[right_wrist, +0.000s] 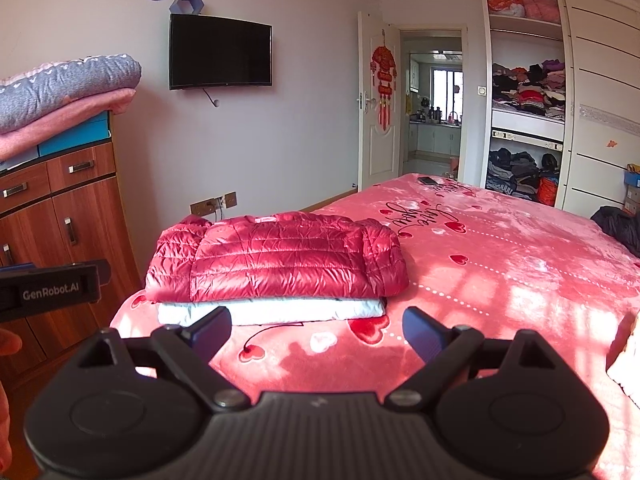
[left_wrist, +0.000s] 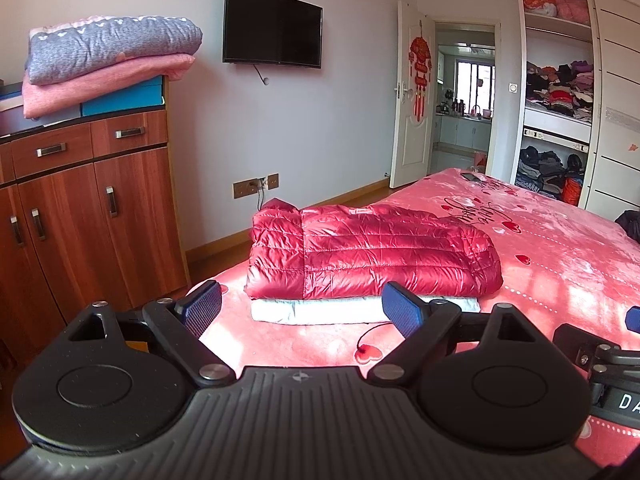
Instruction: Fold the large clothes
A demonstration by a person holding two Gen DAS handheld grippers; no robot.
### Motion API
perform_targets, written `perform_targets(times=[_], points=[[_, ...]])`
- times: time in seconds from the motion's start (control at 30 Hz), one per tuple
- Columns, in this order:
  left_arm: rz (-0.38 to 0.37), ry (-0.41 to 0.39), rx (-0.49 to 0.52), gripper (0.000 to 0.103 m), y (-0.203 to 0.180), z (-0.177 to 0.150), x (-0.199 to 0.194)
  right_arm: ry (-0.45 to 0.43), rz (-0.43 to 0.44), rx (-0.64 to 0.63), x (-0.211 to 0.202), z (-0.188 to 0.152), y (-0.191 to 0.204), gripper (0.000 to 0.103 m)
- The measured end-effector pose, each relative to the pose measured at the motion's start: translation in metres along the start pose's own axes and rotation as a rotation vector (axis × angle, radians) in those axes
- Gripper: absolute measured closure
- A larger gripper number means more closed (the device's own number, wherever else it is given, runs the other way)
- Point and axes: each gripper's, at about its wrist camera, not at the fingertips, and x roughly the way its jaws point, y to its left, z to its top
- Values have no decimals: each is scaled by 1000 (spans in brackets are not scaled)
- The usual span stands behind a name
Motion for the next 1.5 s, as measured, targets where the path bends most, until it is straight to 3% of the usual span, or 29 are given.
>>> perform_targets(times=[0.83, 1.0, 1.5], points=[[43, 2, 6, 0, 2, -3, 2, 23, 37, -8, 7, -10, 8, 11], [31, 8, -4, 0, 3, -3, 2, 22, 42, -3, 8, -11, 7, 5], [33, 4, 0, 0, 4, -4, 5, 43, 54, -2, 13, -16, 7, 3]])
